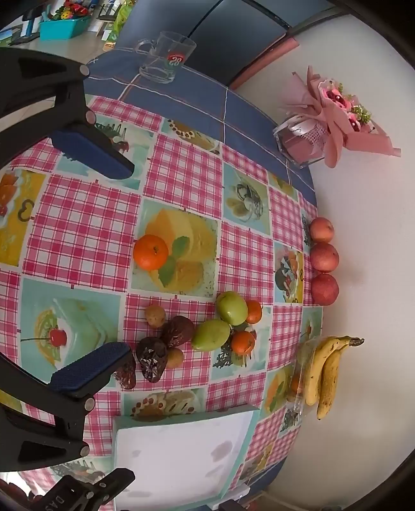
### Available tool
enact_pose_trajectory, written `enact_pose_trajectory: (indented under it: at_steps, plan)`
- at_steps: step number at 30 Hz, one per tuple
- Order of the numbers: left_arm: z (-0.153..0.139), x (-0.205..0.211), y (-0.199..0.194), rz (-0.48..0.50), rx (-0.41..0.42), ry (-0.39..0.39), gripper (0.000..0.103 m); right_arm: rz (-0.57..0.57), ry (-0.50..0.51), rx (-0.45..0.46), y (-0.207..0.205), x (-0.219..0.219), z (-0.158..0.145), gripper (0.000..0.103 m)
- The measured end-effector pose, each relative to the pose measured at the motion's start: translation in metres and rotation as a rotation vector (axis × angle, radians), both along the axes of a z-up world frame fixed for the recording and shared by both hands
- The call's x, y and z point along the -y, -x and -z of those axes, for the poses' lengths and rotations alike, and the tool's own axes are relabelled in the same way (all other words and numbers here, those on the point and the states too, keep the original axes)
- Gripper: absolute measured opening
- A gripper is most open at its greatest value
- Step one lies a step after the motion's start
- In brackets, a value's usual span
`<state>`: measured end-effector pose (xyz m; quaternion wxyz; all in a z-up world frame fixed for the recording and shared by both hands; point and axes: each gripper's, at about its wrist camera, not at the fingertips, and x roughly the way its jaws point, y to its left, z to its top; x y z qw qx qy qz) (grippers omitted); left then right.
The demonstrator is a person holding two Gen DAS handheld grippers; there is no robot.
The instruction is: Organize fruits
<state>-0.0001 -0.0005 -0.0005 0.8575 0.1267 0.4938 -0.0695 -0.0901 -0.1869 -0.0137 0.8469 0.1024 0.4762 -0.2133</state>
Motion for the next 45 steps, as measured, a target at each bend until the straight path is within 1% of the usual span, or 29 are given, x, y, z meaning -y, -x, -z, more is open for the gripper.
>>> enact_pose_trajectory:
  at_steps: [7, 8, 45]
  plan:
    - [0.001, 0.007, 0.002, 0.004, -0.008, -0.005, 0.103, 0.001, -0.009, 0.005, 0.001, 0.002, -0.001, 0.103]
    - [-0.001, 0.0, -0.003, -0.005, -0.005, 0.005, 0.103, 0.001, -0.009, 0.005, 0.001, 0.002, -0.001, 0.103]
    - [-0.001, -0.009, -0.001, -0.002, 0.0, -0.002, 0.103, 0.001, -0.013, 0.01, 0.0, 0.002, -0.002, 0.103]
